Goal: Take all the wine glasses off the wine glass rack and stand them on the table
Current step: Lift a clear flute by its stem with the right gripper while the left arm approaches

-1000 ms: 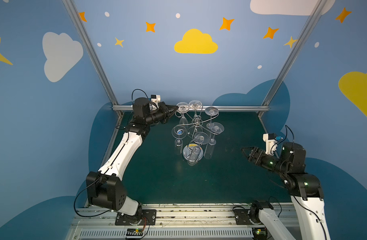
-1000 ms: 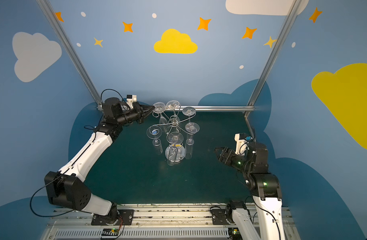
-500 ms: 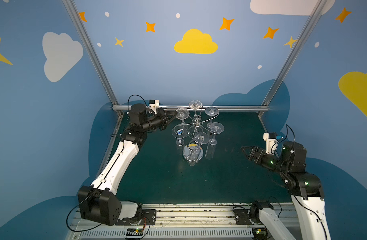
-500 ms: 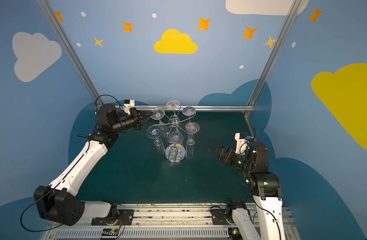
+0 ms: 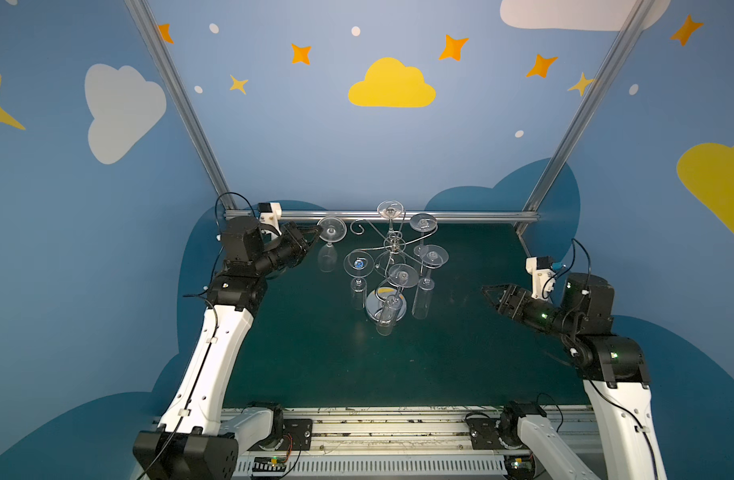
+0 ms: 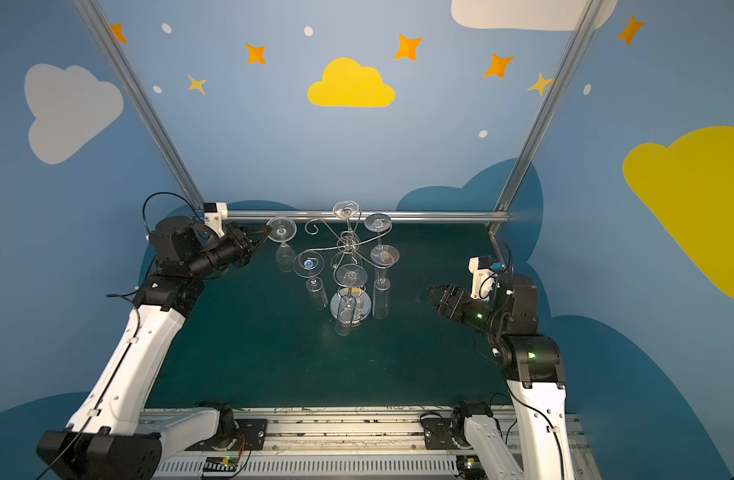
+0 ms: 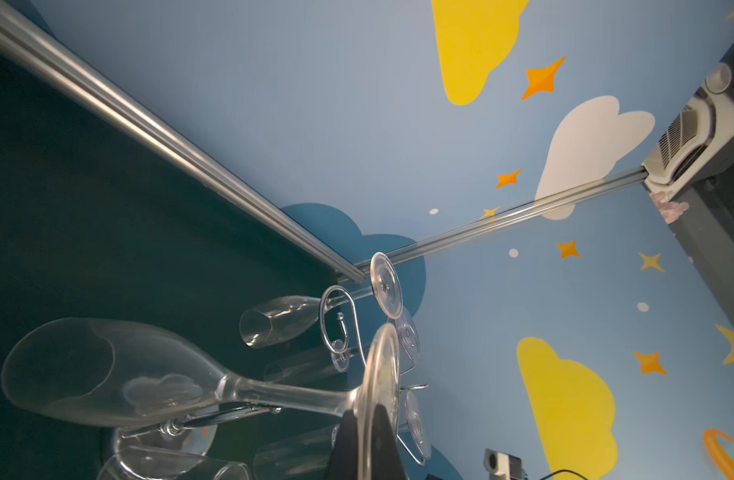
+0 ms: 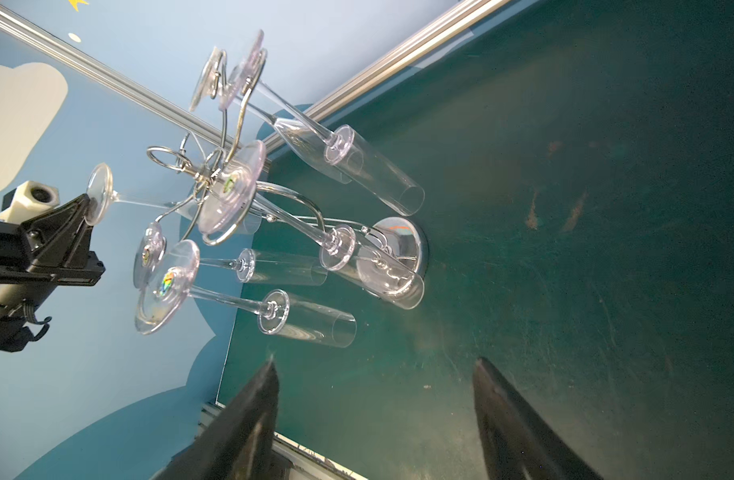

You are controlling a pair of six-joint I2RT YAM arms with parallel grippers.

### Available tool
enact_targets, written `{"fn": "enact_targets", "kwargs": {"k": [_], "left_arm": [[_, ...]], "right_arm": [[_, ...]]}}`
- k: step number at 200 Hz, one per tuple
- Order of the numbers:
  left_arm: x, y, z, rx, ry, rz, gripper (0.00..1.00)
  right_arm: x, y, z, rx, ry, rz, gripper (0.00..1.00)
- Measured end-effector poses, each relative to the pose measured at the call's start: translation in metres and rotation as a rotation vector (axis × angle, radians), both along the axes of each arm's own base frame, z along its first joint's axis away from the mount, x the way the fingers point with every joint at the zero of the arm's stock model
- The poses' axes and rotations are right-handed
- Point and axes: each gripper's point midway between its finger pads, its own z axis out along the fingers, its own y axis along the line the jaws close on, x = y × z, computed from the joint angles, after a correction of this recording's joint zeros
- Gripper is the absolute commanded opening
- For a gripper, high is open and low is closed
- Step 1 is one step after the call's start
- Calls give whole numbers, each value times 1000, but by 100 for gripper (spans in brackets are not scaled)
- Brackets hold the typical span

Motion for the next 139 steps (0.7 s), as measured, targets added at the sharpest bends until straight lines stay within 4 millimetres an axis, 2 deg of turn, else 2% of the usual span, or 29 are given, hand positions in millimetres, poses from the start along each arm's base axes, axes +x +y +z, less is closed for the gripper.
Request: {"fn": "enact_targets", "kwargs": {"k": [28,44,71,103,123,139], "left_arm": [[-17,6,19,168,-111,20,3],[-27,-1,30,281,-190,2,3],[-50,-31,46,483,-378,-83,3],[-76,-67,53,685,-596,-187,3],[-90,-93,56,812,-741,-243,3],[-100,-112,59,903,-855,-270,3]], "right_arm": [[13,11,23,34,-30,58,70],[22,24,44,56,-62,118,70],[30,54,81,89,-124,246,71],[24,93,123,111,-208,409,71],[17,114,139,110,-247,494,71],[12,127,144,104,-262,546,72]]}}
